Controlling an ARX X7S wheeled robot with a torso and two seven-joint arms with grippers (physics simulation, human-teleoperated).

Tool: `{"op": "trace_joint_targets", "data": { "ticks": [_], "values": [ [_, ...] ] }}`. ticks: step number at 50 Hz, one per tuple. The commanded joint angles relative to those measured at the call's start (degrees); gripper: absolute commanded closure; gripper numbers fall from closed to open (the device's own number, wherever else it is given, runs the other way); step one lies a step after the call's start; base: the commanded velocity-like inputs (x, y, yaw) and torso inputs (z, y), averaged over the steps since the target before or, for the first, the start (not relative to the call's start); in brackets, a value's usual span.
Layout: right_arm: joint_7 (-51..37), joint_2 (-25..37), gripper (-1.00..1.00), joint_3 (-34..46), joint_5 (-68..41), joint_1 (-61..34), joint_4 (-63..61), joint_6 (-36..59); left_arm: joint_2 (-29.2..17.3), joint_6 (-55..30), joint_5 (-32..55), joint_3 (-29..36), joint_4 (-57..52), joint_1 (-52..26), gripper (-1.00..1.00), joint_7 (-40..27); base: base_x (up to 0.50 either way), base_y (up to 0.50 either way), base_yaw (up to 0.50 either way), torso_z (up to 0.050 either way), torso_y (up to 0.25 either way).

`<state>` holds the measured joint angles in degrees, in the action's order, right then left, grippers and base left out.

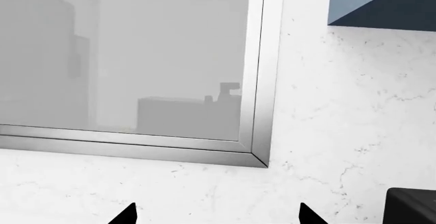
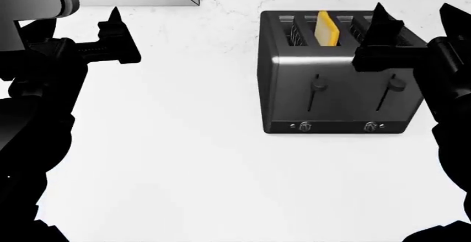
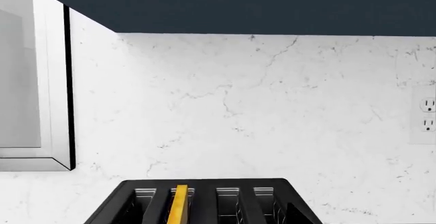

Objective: Push down the lever of the toaster to turn it on.

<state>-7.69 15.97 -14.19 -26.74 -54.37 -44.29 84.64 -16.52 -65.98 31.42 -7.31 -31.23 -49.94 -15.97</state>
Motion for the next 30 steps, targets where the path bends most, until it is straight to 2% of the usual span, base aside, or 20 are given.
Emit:
{"op": "trace_joint_targets", "data": {
  "ticks": [1, 19, 26, 30],
  "values": [
    [-0.6, -0.2, -1.0, -0.5, -0.6, -0.4, 0.1, 0.4, -0.2, 0.1, 0.3, 0.0, 0.0, 0.1, -1.0, -0.2, 0.0, 0.0, 0.0, 0.0, 0.0],
    [-1.5, 0.8, -1.0, -0.4, -4.6, -2.8, -1.2, 5.1, -0.4, 0.5, 0.6, 0.3, 0.2, 0.0, -1.0, -0.6, 0.0, 0.0, 0.0, 0.0, 0.0],
    [-13.6, 4.1, -1.0, -2.0, -22.9, -4.9, 2.6, 5.2, -0.5, 0.4, 0.8, 0.1, 0.2, -0.1, -1.0, -0.8, 0.0, 0.0, 0.0, 0.0, 0.0],
    [-17.8, 4.9, -1.0, -2.7, -29.6, -5.4, 3.8, 5.0, -0.6, 0.5, 0.9, 0.2, 0.3, -0.1, -1.0, -0.9, 0.0, 0.0, 0.0, 0.0, 0.0]
  ]
}}
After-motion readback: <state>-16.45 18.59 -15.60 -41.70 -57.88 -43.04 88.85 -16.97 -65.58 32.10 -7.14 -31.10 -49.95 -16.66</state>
